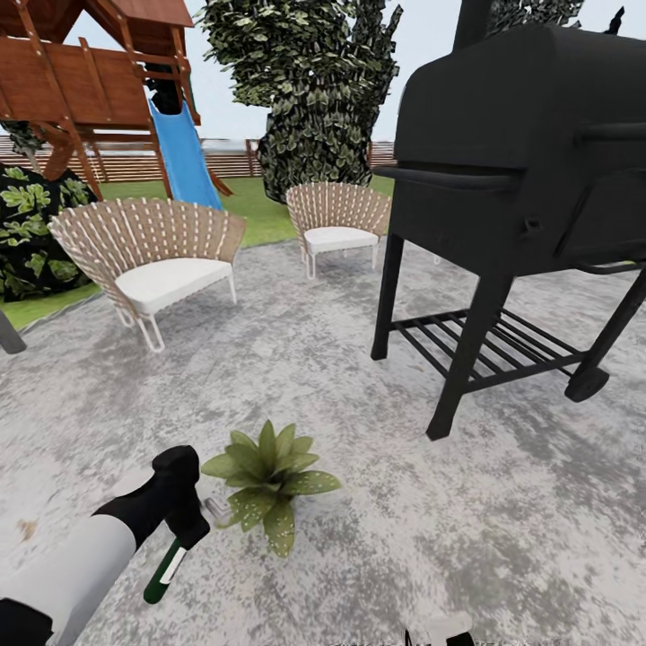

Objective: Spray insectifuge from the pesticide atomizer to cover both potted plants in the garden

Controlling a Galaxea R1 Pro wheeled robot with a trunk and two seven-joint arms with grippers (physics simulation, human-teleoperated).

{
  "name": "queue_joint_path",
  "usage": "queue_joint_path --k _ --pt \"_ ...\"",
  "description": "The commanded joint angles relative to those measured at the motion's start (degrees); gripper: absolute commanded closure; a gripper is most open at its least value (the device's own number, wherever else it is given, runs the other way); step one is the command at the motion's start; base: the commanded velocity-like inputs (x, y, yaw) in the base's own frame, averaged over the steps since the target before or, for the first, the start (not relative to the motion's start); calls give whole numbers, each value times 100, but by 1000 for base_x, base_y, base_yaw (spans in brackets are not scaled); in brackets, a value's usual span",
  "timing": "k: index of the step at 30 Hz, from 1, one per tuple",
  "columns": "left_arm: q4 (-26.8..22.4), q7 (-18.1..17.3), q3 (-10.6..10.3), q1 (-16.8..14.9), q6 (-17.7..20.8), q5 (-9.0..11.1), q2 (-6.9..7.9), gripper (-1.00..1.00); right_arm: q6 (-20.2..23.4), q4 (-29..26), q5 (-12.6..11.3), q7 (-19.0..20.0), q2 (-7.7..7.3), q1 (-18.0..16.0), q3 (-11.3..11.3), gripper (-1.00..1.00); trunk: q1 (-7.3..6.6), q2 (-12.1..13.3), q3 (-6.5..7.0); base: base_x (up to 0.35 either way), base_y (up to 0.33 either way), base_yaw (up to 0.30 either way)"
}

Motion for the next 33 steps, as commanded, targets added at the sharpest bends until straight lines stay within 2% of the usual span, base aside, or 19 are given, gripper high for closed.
queue_joint_path --k 1,8,29,33 --pt "-13 -55 -25 -5 31 -54 -16 100 -15 8 60 -25 3 -5 -46 -100 -1 -2 -5 -13 0 -274" --pt "-13 -43 -26 -13 36 -65 -55 100 -15 8 60 -34 3 -5 -46 -100 -1 -2 -5 -2 0 -39" --pt "70 57 -5 70 60 -65 -35 100 -15 16 60 -34 3 -5 -46 -100 -463 840 372 0 0 0" --pt "37 62 130 75 45 -63 -33 100 -15 16 60 -34 3 -5 -46 -100 -463 840 372 0 0 0"
